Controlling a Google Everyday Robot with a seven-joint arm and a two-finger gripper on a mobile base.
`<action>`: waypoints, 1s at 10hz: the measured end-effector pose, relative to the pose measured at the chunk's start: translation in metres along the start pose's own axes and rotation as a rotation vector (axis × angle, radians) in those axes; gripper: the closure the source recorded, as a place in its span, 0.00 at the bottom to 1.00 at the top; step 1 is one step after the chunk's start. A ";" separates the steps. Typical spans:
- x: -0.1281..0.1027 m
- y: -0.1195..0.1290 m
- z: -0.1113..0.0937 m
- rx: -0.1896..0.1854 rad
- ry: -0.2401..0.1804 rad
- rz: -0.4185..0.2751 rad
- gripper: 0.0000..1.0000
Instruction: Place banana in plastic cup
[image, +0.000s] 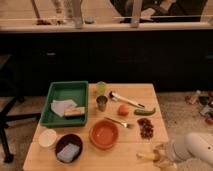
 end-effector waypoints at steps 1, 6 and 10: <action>0.000 0.000 0.000 0.000 0.000 0.000 0.65; 0.000 0.000 0.000 0.000 0.000 0.000 1.00; 0.000 0.000 0.000 0.000 0.000 0.000 1.00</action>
